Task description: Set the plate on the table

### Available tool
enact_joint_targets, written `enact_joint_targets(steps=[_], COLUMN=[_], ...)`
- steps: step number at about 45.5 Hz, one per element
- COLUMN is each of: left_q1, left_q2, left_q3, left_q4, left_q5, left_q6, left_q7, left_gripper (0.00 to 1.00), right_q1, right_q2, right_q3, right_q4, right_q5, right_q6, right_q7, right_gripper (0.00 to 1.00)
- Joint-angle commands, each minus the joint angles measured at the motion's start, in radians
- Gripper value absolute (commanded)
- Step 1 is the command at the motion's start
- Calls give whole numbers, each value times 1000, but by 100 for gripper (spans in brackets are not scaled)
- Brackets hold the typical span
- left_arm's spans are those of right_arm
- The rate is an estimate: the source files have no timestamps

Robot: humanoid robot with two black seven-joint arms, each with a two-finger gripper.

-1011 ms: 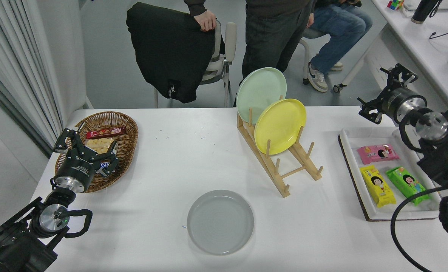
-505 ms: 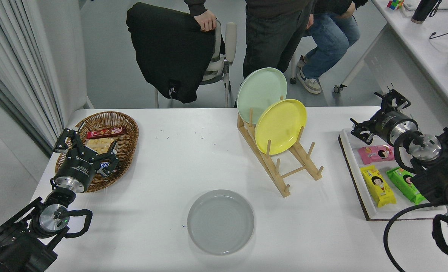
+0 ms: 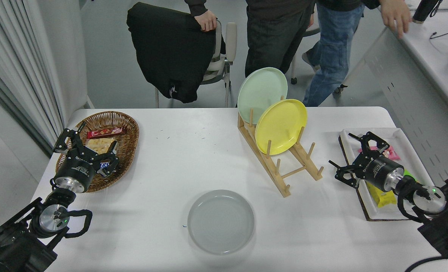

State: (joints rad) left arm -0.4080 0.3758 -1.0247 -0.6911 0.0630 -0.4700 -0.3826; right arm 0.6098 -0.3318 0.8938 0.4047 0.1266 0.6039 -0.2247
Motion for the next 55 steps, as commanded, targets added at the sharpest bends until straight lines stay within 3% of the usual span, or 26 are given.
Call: enact_joint_targets(steps=[1, 13, 55], left_q1=[0, 0, 0], left_q2=[0, 0, 0], left_q3=[0, 0, 0], left_q4=[1, -1, -1], left_q5=[0, 0, 0], left_q6=[1, 1, 1], left_q7=[1, 1, 1], left_gripper=[98, 98, 98], right_q1=[-74, -71, -19], right_q2=[0, 34, 39], right_q3=[164, 373, 422], right_q4=[60, 52, -33], right_q5=[24, 22, 48], right_q6=[22, -56, -76], right_q7=[4, 21, 27], right_gripper=[100, 100, 100])
